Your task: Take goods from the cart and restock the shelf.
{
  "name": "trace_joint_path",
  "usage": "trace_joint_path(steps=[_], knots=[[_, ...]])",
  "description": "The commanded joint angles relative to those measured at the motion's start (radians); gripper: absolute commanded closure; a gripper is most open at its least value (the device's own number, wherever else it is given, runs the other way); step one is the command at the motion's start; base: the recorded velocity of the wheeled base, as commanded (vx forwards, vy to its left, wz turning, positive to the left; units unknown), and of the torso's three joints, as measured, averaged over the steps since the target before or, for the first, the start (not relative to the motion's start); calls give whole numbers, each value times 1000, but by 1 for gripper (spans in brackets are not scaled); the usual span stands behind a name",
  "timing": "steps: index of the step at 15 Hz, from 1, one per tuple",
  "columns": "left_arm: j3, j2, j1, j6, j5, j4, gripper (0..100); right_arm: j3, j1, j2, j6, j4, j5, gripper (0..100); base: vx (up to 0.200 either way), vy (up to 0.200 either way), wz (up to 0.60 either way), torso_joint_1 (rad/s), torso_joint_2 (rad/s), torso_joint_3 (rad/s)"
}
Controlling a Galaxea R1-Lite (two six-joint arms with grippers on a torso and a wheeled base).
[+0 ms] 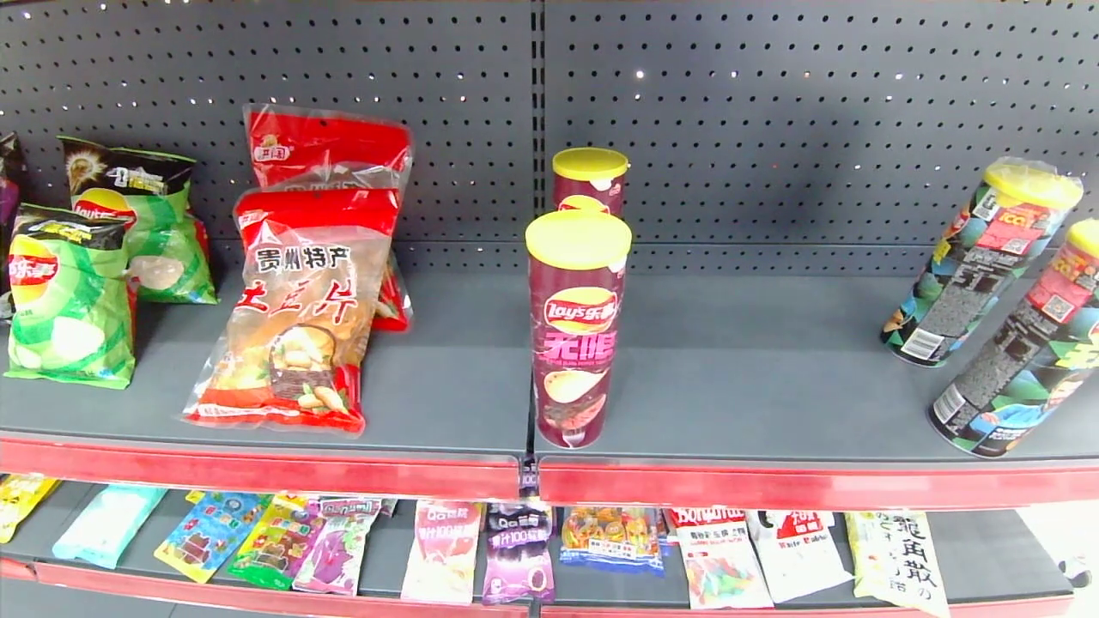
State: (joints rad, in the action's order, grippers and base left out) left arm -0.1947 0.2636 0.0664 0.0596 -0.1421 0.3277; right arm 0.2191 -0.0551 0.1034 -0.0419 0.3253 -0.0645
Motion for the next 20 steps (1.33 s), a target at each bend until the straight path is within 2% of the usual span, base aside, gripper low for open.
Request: trace_joint_path(steps=[1, 2, 3, 4, 5, 6, 7, 8, 9, 12, 13, 14, 17, 20], knots=[[18, -155, 6, 0, 41, -4, 0, -142, 4, -25, 0, -196, 14, 0, 0, 0, 0, 0, 0, 0], [35, -181, 7, 0, 78, -36, 0, -219, 4, -25, 10, -368, 32, 0, 0, 0, 0, 0, 0, 0], [89, -179, 7, -6, 79, -176, 0, -219, 6, -25, 11, -312, 68, 0, 0, 0, 0, 0, 0, 0], [193, -179, 6, -37, 81, -377, 0, -219, 6, -25, 28, -325, 83, 0, 0, 0, 0, 0, 0, 0], [195, -178, 6, -72, 88, -387, 0, -219, 8, -25, 31, -327, 78, 0, 0, 0, 0, 0, 0, 0], [190, -178, 6, -72, 93, -358, 0, -219, 24, -34, 30, -327, 60, 0, 0, 0, 0, 0, 0, 0], [193, -178, 6, -35, 79, -366, 0, -219, 69, -80, 34, -327, 40, 0, 0, 0, 0, 0, 0, 0], [193, -188, -13, 5, 55, -348, 0, -219, 60, -94, 33, -327, 34, 0, 0, 0, 0, 0, 0, 0], [190, -227, -59, 5, 50, -332, 0, -219, 58, -100, 34, -327, 34, 0, 0, 0, 0, 0, 0, 0], [193, -264, -69, 6, 53, -332, 0, -219, 57, -100, 33, -327, 80, 0, 0, 0, 0, 0, 0, 0], [193, -264, -69, -24, 67, -332, 0, -219, 58, -100, 31, -325, 84, 0, 0, 0, 0, 0, 0, 0], [193, -264, -69, -40, 88, -328, 0, -219, 57, -100, 30, -327, 83, 0, 0, 0, 0, 0, 0, 0], [193, -264, -69, -61, 96, -326, 0, -219, 57, -102, 34, -327, 80, 0, 0, 0, 0, 0, 0, 0], [193, -264, -69, -63, 99, -326, 0, -219, 57, -102, 31, -327, 80, 0, 0, 0, 0, 0, 0, 0]])
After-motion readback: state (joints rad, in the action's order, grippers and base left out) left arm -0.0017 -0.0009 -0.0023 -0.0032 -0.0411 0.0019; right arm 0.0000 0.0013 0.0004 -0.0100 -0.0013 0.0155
